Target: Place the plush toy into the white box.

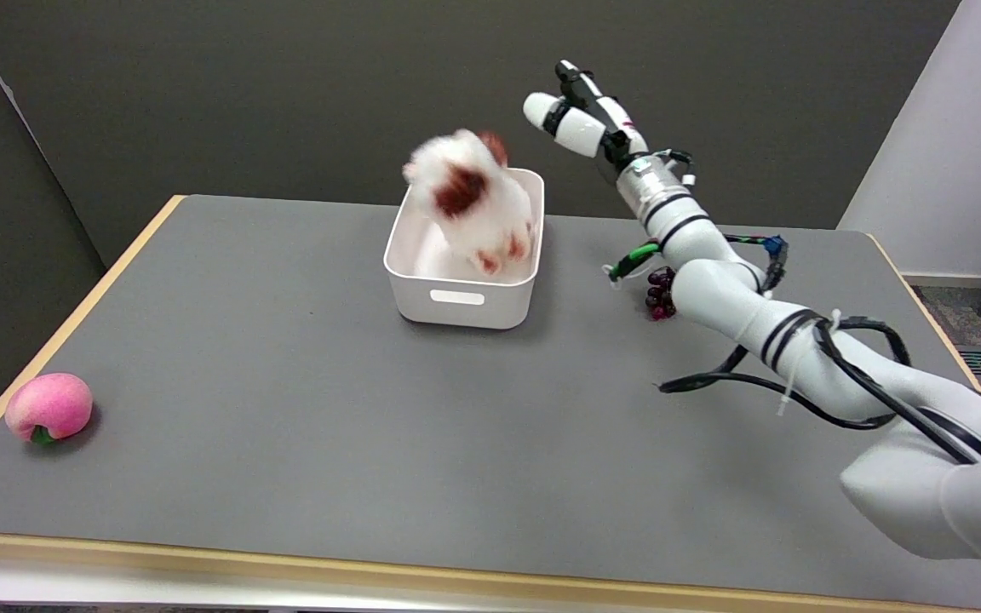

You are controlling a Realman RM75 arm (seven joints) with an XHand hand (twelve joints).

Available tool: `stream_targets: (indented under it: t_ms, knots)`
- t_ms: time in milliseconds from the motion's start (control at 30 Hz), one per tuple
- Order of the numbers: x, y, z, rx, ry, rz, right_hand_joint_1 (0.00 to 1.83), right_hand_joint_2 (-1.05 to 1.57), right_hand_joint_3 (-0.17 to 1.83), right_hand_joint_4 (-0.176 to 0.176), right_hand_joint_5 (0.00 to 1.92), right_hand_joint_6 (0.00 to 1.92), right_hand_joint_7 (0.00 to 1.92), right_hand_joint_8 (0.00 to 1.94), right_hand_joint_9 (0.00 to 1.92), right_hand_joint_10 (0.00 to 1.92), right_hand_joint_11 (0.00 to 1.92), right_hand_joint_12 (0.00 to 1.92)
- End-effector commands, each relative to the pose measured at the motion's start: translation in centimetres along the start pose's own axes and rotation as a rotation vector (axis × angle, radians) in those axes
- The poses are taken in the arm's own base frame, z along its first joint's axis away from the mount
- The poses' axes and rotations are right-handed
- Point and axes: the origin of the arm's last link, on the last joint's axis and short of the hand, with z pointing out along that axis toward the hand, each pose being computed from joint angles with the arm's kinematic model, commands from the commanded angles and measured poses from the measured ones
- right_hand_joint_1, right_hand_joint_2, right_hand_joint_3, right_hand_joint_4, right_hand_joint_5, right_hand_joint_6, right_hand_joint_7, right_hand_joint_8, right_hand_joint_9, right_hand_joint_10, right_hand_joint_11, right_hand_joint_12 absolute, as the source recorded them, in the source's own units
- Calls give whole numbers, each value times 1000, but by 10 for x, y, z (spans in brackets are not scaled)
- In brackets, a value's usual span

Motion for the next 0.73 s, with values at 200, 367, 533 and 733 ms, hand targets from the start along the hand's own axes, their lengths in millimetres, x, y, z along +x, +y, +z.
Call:
stream_targets:
  t_ms: [200,367,533,733]
  knots:
    - [59,14,-74,255,178,238,378,485,893,36,-1,30,-1,-1,-1,153,-1,907]
    - [89,22,-106,405,292,425,348,510,893,40,-1,27,-1,1,-1,168,-1,848]
    - [121,39,-141,472,409,475,251,567,922,41,-1,30,-1,37,-1,208,-1,769]
    - [139,63,-166,422,482,465,252,680,803,39,1,36,2,30,2,182,0,687]
